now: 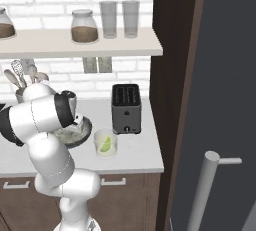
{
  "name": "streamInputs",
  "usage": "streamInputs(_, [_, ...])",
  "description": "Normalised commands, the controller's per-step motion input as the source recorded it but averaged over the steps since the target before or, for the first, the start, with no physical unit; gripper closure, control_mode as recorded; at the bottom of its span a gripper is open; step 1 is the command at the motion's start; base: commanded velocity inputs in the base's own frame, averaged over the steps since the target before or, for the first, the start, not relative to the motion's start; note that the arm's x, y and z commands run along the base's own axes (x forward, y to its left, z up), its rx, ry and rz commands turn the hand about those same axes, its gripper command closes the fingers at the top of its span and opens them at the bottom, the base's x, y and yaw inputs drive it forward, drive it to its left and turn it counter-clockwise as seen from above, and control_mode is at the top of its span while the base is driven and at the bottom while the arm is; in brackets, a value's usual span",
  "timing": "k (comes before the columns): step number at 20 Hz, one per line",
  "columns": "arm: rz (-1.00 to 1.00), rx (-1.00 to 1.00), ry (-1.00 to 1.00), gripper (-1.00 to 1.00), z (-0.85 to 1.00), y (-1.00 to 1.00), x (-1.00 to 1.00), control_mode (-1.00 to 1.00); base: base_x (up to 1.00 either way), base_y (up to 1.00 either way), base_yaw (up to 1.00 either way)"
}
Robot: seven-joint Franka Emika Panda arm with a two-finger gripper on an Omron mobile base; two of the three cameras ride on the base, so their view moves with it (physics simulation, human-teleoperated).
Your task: Grab a lemon wedge from the fridge and one ice cube from the ice bowl, and put them in the glass of lemonade.
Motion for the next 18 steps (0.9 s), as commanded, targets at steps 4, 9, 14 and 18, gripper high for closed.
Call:
streamInputs(4, [0.00,0.04,0.02,-1.00,-0.52,0.00,0.00,-1.00,0.00,0.00,0.00])
streamInputs(9, [0.00,0.01,0.03,1.00,-0.09,0.00,0.00,-1.00,0.00,0.00,0.00])
streamInputs(14, [0.00,0.00,0.05,1.00,-0.02,0.00,0.00,-1.00,0.00,0.00,0.00])
streamInputs(18, [0.00,0.02,0.05,1.00,-0.05,0.00,0.00,-1.00,0.00,0.00,0.00])
